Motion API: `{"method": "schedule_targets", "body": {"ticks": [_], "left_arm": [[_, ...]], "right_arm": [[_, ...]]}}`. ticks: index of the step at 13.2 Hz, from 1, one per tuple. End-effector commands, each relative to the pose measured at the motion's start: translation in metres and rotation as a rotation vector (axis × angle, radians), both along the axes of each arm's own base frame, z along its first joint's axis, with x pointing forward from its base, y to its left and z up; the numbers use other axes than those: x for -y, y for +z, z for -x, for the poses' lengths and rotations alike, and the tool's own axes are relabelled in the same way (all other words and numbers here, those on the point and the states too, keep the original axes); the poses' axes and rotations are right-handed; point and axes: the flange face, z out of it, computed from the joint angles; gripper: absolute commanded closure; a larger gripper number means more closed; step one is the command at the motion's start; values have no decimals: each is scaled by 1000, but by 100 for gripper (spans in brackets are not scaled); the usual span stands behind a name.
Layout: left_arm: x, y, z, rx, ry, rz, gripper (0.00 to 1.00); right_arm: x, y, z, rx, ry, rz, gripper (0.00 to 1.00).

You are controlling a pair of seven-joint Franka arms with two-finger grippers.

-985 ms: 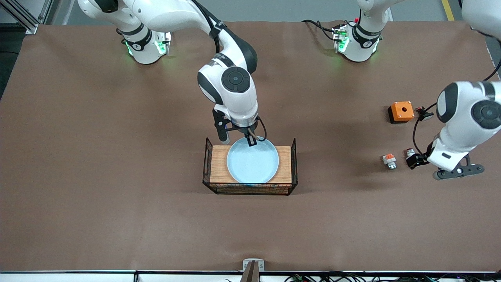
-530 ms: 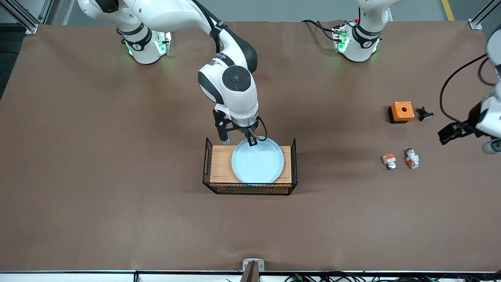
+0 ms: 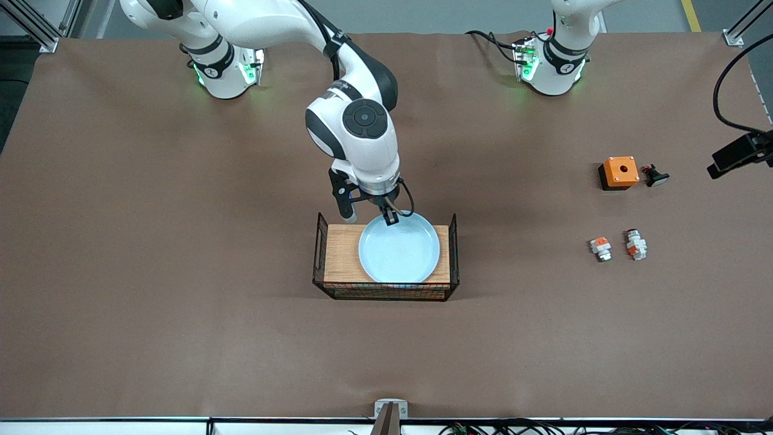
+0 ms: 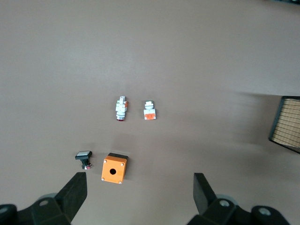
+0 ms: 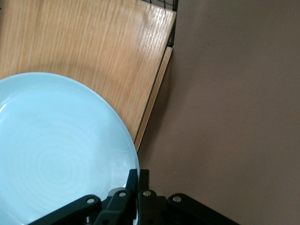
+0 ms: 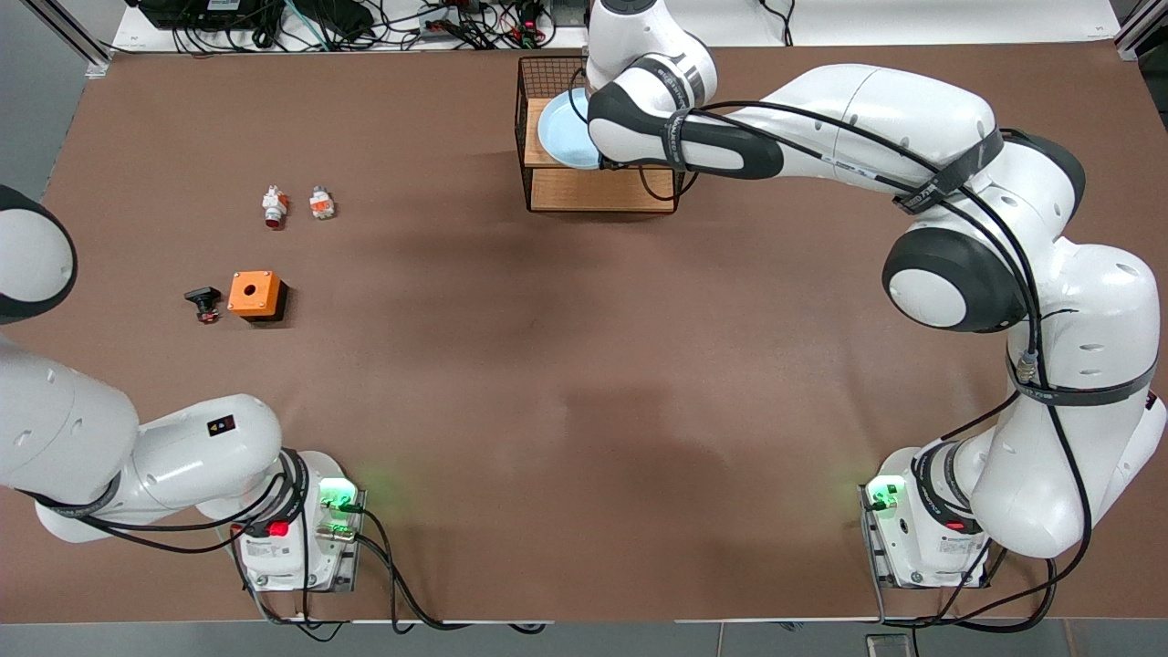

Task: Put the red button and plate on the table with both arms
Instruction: 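Withdraw the left gripper while the right gripper grasps the plate rim, then lift the blue plate out of the tray with the right gripper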

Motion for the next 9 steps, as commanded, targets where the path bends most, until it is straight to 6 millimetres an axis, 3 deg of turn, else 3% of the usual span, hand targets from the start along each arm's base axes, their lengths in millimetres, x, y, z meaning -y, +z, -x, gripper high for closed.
{"method": "schedule_targets", "body": {"ticks": [1,4,9], "left_arm": [[12,21,21,-11,-29,1,0],[31,24,31,-22,-78,1,0],[27,9,41,-54,-82,43,0]], "right_arm": [[0,28,1,40,44,17,99],[13,55,8,-2,89,56,98],[27,119,24,-27,93,61,98]]}}
